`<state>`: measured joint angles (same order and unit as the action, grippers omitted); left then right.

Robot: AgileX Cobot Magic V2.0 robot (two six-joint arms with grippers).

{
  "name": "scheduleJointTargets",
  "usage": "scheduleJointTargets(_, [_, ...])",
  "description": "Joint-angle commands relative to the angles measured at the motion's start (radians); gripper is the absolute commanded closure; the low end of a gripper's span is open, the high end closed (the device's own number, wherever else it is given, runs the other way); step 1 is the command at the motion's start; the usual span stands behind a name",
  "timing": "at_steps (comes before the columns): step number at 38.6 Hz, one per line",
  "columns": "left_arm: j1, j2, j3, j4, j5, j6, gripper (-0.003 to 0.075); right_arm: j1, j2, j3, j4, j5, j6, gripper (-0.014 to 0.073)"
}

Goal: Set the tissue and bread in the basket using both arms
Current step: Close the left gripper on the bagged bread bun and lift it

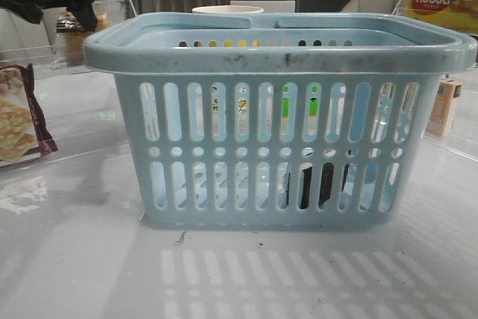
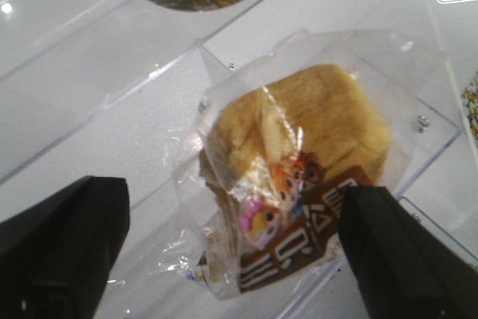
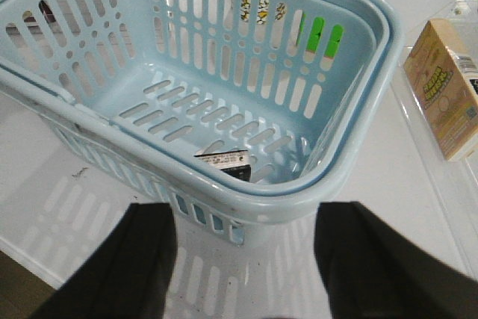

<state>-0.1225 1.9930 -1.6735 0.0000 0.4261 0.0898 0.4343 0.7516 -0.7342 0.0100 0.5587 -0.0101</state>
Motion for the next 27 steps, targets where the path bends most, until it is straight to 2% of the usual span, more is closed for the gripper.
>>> scheduleJointTargets(1, [0.002, -0.042, -0.038, -0.008, -0.113, -0.009, 0.0178, 0.000, -0.005, -0.028, -0.010, -0.070, -0.010, 0.0078])
scheduleJointTargets(8, [0.002, -0.022, -0.038, -0.008, -0.138, -0.009, 0.0387, 0.000, -0.005, -0.028, -0.010, -0.070, -0.010, 0.0078])
scheduleJointTargets(15, [0.000, -0.039, -0.038, -0.010, -0.105, -0.009, 0.0536, 0.000, -0.005, -0.028, -0.010, -0.070, -0.010, 0.0078])
scheduleJointTargets(21, [-0.015, -0.112, -0.038, -0.010, -0.027, -0.009, 0.0633, 0.000, -0.005, -0.028, -0.010, -0.070, -0.010, 0.0078])
scheduleJointTargets(27, [-0.057, -0.234, -0.038, -0.013, 0.032, -0.009, 0.0629, 0.000, -0.005, -0.028, -0.010, -0.070, -0.010, 0.0078])
